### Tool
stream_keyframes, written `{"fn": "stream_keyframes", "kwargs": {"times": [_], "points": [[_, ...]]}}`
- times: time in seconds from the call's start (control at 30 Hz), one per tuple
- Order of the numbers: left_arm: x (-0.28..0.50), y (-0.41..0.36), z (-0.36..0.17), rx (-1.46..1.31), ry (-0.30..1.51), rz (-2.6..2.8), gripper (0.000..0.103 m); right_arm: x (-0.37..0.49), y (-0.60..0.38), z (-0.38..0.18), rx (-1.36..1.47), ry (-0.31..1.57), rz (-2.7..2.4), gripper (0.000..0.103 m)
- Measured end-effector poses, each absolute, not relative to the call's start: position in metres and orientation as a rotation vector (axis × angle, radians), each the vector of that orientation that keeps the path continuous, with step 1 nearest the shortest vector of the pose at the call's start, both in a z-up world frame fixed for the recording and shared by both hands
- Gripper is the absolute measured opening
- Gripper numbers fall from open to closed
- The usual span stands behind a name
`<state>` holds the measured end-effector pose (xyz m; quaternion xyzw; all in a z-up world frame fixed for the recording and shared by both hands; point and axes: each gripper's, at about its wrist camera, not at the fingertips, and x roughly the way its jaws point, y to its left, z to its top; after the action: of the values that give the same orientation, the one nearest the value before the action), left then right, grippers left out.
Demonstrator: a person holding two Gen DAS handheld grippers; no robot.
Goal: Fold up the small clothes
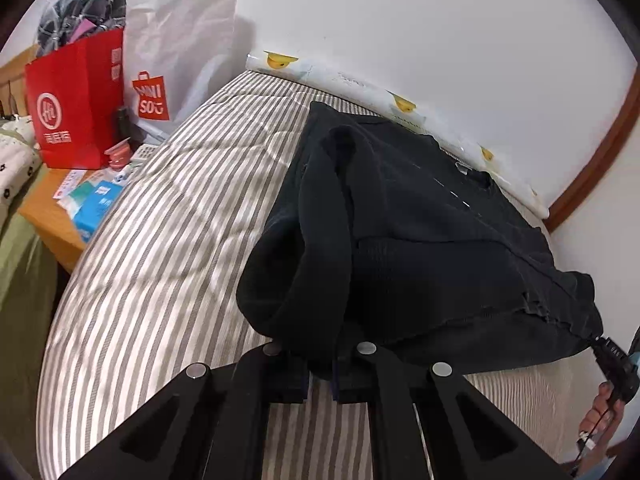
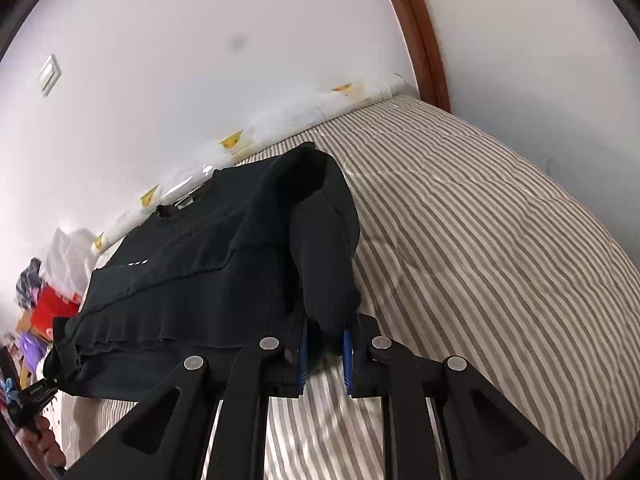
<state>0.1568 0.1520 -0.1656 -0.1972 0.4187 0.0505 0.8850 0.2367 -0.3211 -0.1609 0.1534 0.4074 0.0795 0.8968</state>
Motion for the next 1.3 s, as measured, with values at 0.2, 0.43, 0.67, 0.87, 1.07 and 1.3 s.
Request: {"fn": "stream_keyframes", "kwargs": {"times": [0.2, 0.43, 0.67, 0.87, 1.07, 1.3], "points": [[0.105, 0.143, -0.168, -0.397, 0.880, 0.084, 0.007, 0.188, -0.338, -0.157, 0.284, 0.860, 0.176, 0.014], [0.060, 0.130, -0.169, -0.357, 0.872, 0.076, 0.007, 0.149, -0.344, -0.159, 0.206, 0.874, 0.147, 0.014], [0.056, 0.135, -0.173, -0.377, 0.914, 0.074, 0.011, 0.137, -0.356, -0.146, 0.192, 0.872, 0.081, 0.029], [0.033, 0.123, -0.165, -0.292, 0.904, 0.052, 0.019, 0.117, -0.339, -0.114, 0.076, 0.769, 0.048, 0.042], [0.015, 0.110, -0.155, -0.291, 0.853, -0.104, 0.019, 0.100, -0.278, -0.132, -0.011, 0.861, 0.271, 0.040], [0.035, 0.102, -0.159, -0.260, 0.893, -0.082, 0.019, 0.121, -0.250, -0.167, 0.034, 0.959, 0.319, 0.021]]}}
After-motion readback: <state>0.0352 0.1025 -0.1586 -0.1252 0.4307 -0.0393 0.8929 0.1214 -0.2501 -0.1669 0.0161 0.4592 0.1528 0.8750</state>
